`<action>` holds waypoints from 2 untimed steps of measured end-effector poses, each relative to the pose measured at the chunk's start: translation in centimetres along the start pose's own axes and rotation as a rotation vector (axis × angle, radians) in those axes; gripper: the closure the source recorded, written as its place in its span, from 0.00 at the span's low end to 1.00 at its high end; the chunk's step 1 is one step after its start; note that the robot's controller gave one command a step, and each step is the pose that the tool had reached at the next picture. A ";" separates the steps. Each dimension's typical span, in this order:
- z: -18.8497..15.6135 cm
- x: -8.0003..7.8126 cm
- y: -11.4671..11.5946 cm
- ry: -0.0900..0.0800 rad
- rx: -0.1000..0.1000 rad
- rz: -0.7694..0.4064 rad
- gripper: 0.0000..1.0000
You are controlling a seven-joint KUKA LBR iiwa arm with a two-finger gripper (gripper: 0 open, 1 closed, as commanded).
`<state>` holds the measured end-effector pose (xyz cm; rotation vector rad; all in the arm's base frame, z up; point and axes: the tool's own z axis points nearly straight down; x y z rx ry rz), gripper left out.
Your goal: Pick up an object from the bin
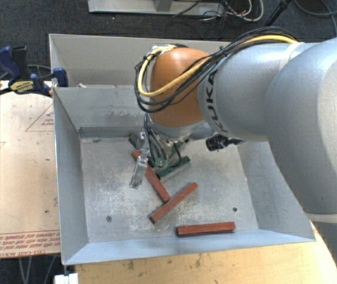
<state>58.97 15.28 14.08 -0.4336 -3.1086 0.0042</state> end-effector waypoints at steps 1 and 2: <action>7.2 -1.0 -8.4 -0.008 -0.003 -0.141 0.00; 7.0 -0.5 -16.3 -0.005 -0.002 -0.316 0.00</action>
Offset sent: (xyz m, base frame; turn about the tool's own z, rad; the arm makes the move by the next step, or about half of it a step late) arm -0.0154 -0.0801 -0.0708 -0.1477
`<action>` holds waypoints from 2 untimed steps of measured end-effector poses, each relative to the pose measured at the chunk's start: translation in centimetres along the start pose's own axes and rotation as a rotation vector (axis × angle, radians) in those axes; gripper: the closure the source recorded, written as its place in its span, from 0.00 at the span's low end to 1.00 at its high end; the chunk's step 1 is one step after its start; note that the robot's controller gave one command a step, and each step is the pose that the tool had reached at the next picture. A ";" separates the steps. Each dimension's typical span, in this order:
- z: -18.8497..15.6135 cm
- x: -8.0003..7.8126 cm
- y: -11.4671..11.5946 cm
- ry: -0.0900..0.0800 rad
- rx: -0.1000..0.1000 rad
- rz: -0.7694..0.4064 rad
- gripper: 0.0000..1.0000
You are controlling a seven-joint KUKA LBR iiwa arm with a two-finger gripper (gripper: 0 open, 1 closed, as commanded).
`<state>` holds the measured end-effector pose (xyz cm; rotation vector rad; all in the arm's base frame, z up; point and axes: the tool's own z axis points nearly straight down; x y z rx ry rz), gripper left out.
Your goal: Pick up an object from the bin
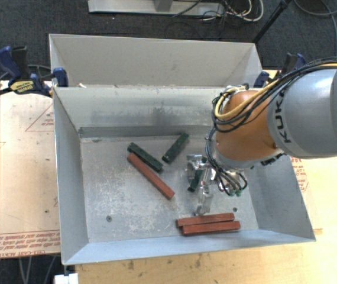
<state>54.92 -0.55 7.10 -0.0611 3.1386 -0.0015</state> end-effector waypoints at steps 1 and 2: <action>0.1 -2.0 -4.6 -0.003 -0.001 -0.199 0.00; 0.1 -2.0 -4.4 0.000 -0.003 -0.200 1.00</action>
Offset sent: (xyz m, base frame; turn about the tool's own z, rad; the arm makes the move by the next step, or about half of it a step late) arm 0.0204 -0.0444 -0.0010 -0.2032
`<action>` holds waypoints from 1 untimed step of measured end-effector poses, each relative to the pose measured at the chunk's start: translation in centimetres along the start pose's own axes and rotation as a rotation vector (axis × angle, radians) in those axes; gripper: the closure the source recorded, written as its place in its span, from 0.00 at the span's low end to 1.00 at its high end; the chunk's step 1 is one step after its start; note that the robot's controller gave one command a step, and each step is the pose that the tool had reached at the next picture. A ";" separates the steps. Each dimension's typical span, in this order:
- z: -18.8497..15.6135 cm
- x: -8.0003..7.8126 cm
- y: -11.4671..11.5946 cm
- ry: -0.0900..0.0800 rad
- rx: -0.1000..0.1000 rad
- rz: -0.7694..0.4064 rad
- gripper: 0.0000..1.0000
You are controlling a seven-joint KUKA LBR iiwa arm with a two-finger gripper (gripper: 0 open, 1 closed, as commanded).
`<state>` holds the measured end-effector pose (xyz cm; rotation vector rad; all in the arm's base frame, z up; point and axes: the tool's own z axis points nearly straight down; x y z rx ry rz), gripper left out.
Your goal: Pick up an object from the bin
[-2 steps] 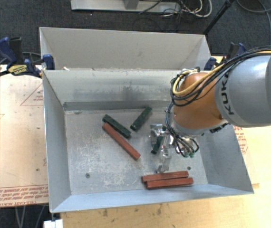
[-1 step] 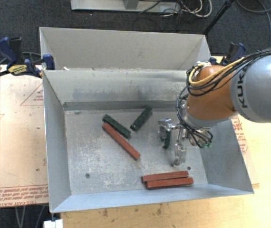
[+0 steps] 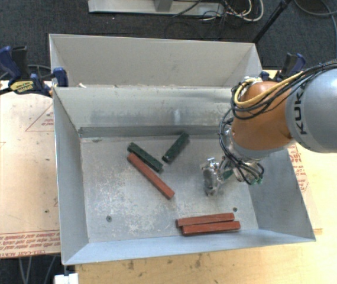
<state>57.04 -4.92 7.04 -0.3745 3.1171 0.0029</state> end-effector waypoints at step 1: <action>0.0 0.0 0.0 -0.001 0.000 0.000 0.00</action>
Offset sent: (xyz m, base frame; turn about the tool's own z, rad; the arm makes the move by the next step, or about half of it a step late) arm 0.0000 0.0000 0.0000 0.0000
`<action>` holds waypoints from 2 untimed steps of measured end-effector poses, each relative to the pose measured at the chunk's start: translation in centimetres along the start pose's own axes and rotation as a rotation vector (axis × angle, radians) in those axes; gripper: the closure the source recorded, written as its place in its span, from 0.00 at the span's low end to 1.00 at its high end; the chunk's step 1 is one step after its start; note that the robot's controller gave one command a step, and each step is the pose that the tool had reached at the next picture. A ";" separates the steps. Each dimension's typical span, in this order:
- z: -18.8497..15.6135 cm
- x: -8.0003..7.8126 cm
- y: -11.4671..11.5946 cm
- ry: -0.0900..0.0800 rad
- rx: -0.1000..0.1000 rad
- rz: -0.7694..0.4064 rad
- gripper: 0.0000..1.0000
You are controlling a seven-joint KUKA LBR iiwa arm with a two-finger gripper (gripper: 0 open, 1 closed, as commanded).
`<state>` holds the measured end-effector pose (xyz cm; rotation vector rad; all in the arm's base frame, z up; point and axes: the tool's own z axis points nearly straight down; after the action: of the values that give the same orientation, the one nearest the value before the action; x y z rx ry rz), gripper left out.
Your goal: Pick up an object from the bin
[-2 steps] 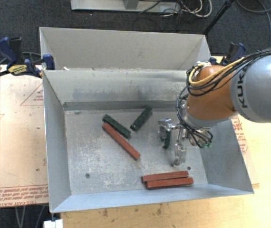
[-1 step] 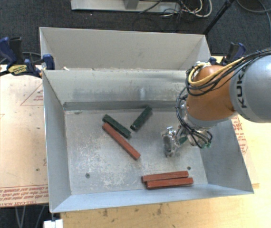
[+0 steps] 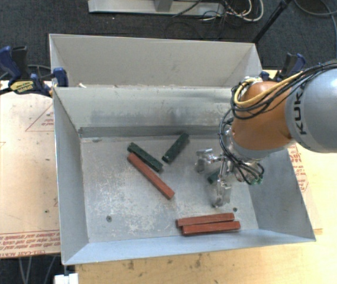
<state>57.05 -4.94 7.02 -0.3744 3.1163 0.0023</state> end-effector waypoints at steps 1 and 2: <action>-0.1 -3.0 -7.5 -0.005 0.006 0.070 0.00; 0.0 -3.0 -7.0 -0.001 0.001 0.064 1.00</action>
Offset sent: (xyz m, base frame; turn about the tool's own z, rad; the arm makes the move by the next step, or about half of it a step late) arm 0.0447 -0.0616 -0.0002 0.0610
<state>61.62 -11.06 7.05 -0.2741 3.1262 0.0016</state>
